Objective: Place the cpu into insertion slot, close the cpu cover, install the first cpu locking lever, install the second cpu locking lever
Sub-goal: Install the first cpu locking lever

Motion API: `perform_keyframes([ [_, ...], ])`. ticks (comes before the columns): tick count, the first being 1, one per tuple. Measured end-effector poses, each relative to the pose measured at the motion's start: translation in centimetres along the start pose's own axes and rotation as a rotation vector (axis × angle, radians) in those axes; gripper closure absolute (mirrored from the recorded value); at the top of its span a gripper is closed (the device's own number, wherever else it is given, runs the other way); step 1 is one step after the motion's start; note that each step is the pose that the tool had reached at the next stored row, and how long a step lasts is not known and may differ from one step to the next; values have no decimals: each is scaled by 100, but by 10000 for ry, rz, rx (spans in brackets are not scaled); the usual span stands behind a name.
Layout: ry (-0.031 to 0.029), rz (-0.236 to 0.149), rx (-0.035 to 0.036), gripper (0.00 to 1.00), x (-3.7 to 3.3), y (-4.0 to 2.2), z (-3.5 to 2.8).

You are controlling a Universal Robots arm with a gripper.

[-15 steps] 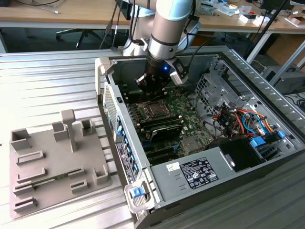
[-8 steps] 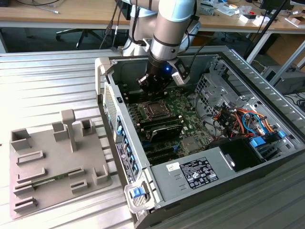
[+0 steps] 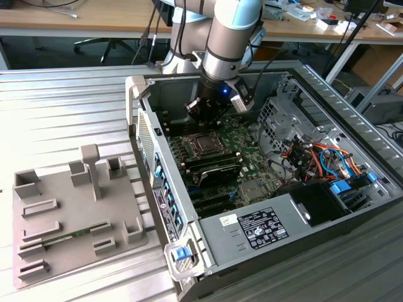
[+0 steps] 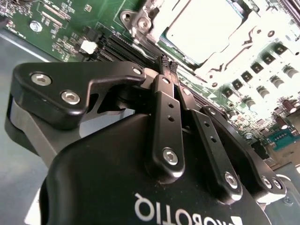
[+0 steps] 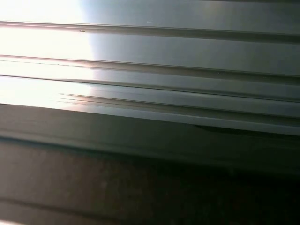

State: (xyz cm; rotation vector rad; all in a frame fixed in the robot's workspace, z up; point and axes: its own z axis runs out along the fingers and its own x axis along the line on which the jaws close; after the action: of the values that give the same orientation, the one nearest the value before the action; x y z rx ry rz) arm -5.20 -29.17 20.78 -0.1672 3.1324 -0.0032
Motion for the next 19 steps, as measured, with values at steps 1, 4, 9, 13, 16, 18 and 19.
perform_keyframes([
  [1, 2, 0, 1, 89, -15, -2, 2],
  [4, 2, -1, 0, 89, -49, -5, 4],
  [9, 2, -4, 0, 89, -81, -9, 6],
  [13, 3, -6, -1, 89, -97, -10, 7],
  [16, 2, -5, -1, 89, -105, -13, 9],
  [18, 1, -6, -2, 89, -105, -21, 10],
  [19, 1, -5, -2, 89, -105, -22, 10],
])
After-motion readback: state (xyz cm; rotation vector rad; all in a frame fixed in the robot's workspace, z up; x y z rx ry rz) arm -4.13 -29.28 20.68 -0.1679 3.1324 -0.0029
